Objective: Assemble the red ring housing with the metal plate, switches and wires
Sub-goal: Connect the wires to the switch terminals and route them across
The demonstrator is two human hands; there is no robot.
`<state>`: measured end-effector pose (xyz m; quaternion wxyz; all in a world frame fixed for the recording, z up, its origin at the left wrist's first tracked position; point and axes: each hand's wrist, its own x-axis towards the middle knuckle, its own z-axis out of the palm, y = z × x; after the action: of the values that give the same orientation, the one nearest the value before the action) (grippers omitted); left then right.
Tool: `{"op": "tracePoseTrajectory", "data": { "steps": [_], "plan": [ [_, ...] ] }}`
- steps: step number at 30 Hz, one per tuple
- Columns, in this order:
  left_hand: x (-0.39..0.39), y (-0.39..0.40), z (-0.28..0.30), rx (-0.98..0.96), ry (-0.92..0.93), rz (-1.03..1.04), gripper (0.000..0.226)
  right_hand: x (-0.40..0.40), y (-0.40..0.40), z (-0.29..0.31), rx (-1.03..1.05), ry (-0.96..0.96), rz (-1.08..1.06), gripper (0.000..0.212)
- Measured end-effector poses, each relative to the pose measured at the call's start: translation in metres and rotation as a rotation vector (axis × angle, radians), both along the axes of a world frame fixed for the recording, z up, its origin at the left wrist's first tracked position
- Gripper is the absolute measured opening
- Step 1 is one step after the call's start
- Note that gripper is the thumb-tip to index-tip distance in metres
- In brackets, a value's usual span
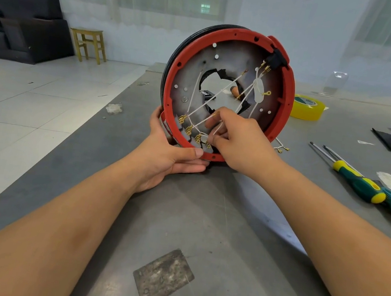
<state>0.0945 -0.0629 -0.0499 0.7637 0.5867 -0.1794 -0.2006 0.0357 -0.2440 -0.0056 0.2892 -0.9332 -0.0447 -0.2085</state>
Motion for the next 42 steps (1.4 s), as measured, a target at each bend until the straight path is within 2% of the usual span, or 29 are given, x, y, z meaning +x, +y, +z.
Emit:
{"op": "tracePoseTrajectory", "data": {
  "steps": [4,15,20,28,42],
  "plan": [
    [-0.0004,-0.0028,0.0,0.0,0.002,0.025,0.123,-0.0007,0.0016,0.0006,-0.005,0.009,0.006,0.023],
    [-0.0006,-0.0031,0.0012,0.026,0.014,0.011,0.116,0.0024,-0.0008,-0.0004,-0.016,-0.043,0.02,0.021],
    [-0.0011,-0.0039,0.0012,0.037,0.012,0.013,0.116,0.0046,-0.0006,-0.0025,0.082,-0.047,-0.012,0.015],
    [-0.0018,-0.0043,0.0014,0.045,0.007,0.02,0.122,0.0058,0.0037,-0.0032,0.204,-0.034,-0.08,0.019],
    [-0.0019,-0.0031,0.0023,0.021,0.026,0.03,0.111,0.0045,0.0026,-0.0014,0.1,-0.039,-0.062,0.015]
  ]
}}
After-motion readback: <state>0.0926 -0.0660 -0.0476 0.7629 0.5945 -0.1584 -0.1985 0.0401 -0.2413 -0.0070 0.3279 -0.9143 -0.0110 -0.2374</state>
